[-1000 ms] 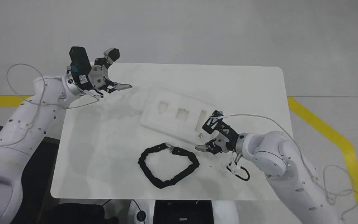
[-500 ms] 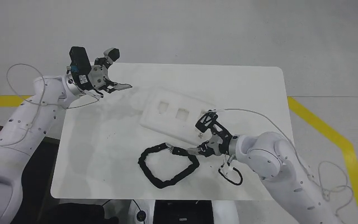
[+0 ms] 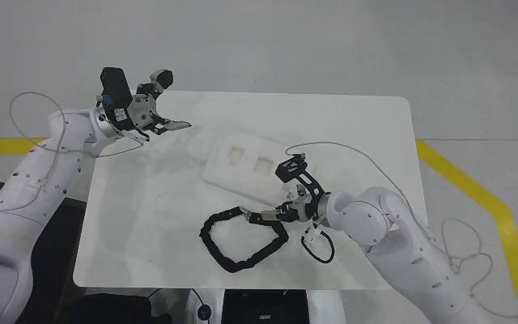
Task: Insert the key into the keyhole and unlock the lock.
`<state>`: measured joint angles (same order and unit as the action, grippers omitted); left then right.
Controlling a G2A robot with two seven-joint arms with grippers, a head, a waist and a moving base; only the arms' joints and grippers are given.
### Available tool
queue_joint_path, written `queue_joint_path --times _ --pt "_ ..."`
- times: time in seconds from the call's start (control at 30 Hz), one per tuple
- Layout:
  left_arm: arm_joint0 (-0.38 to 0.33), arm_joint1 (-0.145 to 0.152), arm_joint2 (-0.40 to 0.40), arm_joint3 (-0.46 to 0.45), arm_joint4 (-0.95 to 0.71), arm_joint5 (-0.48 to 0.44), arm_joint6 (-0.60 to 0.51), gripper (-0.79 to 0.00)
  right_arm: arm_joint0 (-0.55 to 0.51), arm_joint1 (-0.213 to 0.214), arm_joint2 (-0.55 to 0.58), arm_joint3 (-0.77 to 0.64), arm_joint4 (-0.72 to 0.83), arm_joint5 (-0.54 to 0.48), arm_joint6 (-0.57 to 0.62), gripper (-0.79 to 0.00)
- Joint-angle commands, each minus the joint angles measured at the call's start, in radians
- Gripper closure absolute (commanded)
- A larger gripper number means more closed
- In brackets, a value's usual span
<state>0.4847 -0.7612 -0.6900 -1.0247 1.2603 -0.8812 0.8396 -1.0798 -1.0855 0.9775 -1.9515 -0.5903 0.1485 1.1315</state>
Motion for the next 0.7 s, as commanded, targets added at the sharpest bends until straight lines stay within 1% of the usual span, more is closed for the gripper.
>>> queue_joint_path --times 0.0,0.03,0.17,0.23,0.27,0.33,0.47,0.53,0.67 --pt "0.000 0.000 0.000 0.000 0.000 0.000 0.000 -0.785 0.004 -0.002 -0.001 0.008 0.002 0.007 -0.006 -0.736" --pt "0.000 0.000 0.000 0.000 0.000 0.000 0.000 -0.785 0.006 -0.002 -0.001 0.011 0.003 0.011 -0.011 -0.705" --pt "0.000 0.000 0.000 0.000 0.000 0.000 0.000 -0.785 0.009 -0.003 0.001 0.020 -0.006 0.025 -0.020 -0.674" --pt "0.000 0.000 0.000 0.000 0.000 0.000 0.000 -0.785 0.010 -0.004 0.002 0.023 -0.010 0.029 -0.020 -0.585" --pt "0.000 0.000 0.000 0.000 0.000 0.000 0.000 -0.785 0.011 -0.004 0.002 0.025 -0.013 0.031 -0.020 -0.554" --pt "0.000 0.000 0.000 0.000 0.000 0.000 0.000 -0.785 0.013 -0.004 0.001 0.028 -0.027 0.036 -0.015 -0.449" --pt "0.000 0.000 0.000 0.000 0.000 0.000 0.000 -0.785 0.015 -0.003 -0.001 0.030 -0.056 0.049 -0.003 -0.428" --pt "0.000 0.000 0.000 0.000 0.000 0.000 0.000 -0.785 0.017 -0.003 -0.003 0.030 -0.072 0.056 0.005 -0.388" --pt "0.000 0.000 0.000 0.000 0.000 0.000 0.000 -0.785 0.020 -0.004 -0.010 0.031 -0.099 0.067 0.016 -0.351"
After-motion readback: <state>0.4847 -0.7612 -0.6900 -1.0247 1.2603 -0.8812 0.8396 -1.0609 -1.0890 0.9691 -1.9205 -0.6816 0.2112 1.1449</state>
